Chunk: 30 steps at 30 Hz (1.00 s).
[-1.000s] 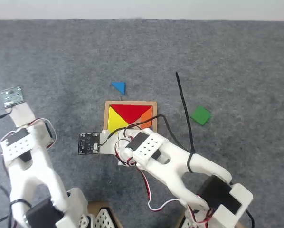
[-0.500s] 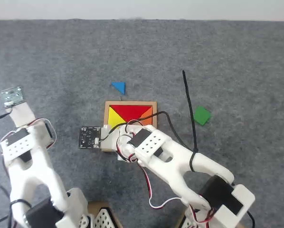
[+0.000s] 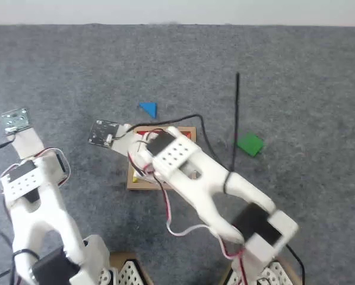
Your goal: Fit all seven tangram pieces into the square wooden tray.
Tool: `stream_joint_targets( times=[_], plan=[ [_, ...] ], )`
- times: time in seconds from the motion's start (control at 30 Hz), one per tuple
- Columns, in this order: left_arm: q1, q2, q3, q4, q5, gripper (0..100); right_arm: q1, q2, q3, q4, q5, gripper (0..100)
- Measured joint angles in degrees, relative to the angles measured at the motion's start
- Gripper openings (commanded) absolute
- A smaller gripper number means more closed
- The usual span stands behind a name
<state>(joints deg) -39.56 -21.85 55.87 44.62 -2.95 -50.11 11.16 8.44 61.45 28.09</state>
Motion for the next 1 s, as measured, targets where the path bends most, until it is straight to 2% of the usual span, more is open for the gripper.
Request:
stream_joint_targets(
  times=[0.17,0.37,0.5,0.8,1.0],
  plan=[
    [0.0,0.0,0.0,0.0,0.0,1,-0.4,5.1,-5.7,6.5,3.4,0.8],
    [0.0,0.0,0.0,0.0,0.0,1,-1.3,7.1,-6.8,7.1,10.6,0.8],
    [0.0,0.0,0.0,0.0,0.0,1,-2.1,10.2,-8.4,6.9,12.8,1.1],
    [0.0,0.0,0.0,0.0,0.0,1,-2.4,13.7,-10.2,6.8,13.5,22.6],
    [0.0,0.0,0.0,0.0,0.0,1,-2.3,13.8,-11.3,7.0,13.5,23.1]
  ],
)
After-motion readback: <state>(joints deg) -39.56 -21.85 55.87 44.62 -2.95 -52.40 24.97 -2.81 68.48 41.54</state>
